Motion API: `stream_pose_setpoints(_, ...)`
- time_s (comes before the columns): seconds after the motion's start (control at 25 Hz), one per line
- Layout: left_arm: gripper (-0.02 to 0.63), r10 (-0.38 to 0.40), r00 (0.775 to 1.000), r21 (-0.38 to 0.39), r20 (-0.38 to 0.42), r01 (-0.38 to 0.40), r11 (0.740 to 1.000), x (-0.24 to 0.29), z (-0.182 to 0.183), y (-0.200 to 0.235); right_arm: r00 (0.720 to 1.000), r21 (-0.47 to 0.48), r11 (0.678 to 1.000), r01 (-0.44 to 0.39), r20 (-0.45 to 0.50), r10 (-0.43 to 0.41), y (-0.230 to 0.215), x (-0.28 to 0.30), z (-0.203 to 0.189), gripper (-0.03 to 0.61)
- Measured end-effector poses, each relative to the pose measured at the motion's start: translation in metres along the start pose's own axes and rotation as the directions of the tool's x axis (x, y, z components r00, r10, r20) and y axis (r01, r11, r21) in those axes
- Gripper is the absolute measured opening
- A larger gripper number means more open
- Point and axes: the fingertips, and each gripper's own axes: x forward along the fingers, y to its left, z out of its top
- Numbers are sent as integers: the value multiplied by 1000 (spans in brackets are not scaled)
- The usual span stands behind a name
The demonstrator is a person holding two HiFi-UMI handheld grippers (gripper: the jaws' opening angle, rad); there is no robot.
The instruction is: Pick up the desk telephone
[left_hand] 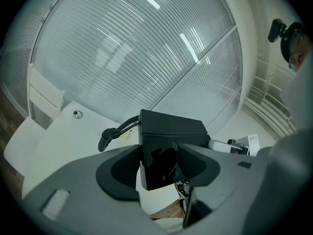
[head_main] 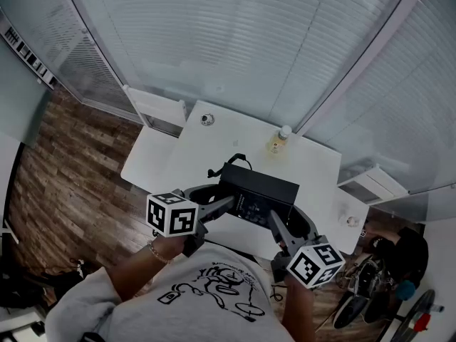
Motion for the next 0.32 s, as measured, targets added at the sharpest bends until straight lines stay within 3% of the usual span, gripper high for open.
stream_pose_setpoints(0.32, 238, -3, 1000, -2, -2, 3, 1000, 4, -5, 6, 1000, 1, 1000, 3, 3, -3, -5, 3, -6, 209)
